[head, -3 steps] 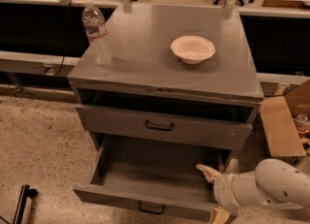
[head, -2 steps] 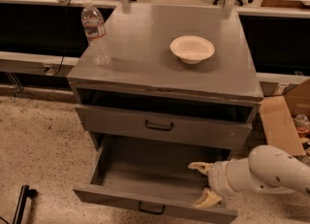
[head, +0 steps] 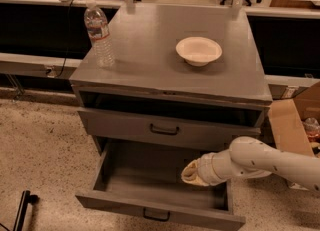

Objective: Open middle drawer

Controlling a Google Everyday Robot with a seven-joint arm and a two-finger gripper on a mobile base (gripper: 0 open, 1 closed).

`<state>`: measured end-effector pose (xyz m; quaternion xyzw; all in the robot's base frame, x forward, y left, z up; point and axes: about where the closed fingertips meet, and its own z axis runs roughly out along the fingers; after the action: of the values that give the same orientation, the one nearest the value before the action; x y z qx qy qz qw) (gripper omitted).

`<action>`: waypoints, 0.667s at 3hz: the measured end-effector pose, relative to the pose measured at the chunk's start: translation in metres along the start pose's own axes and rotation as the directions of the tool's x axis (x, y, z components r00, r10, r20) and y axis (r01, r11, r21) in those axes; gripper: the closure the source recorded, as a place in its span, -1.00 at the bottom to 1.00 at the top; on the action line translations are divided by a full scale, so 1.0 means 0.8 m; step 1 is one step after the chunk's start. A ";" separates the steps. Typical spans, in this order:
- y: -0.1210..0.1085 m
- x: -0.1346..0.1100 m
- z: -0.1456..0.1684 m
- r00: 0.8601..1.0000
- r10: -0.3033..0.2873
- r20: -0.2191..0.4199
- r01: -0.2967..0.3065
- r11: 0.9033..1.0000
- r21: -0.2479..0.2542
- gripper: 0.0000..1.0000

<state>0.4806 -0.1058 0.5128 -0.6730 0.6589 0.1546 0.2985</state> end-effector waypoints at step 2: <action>0.015 0.073 0.076 0.991 0.134 -0.020 -0.134 0.990 -0.038 1.00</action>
Offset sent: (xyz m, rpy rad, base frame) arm -0.0004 -0.0165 -0.1251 0.0065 0.1752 -0.1204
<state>0.4853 -0.1150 0.4278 -0.6343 0.7020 0.1812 0.2683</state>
